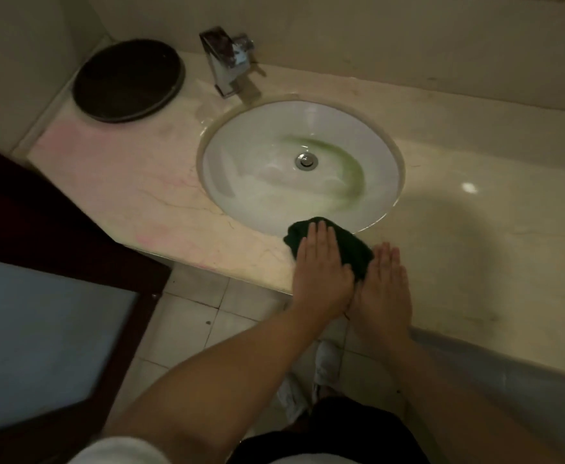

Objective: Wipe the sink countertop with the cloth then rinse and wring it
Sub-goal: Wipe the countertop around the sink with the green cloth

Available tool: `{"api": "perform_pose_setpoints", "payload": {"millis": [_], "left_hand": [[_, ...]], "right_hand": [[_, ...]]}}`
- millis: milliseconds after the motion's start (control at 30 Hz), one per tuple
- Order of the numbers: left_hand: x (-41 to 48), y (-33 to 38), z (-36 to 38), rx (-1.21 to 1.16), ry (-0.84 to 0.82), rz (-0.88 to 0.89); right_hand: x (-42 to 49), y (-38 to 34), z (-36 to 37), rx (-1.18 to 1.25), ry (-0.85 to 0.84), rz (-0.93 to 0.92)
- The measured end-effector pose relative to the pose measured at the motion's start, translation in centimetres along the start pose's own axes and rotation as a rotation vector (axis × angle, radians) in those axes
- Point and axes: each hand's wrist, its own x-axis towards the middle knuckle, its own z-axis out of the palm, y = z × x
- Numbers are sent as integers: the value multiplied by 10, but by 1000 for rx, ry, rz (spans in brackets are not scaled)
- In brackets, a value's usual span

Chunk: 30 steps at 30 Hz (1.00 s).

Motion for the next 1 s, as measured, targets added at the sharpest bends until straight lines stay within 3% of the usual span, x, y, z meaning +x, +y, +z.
{"api": "perform_pose_setpoints", "payload": {"millis": [167,400,600,800,1000], "left_hand": [[4,-34,-6,111,-116,148],[1,-143,-39,178,-131,118],[7,-246,-69,325,-121,211],[36,-353,-104,229,-133,322],[73,-445,-144,213,-104,179]], "right_hand": [[8,-15,-1,-7,8,-41],[30,-105,17,-54,-27,-197],[51,-183,34,-54,44,-147],[54,-301,57,-84,34,-57],[56,-331,58,-46,72,37]]}}
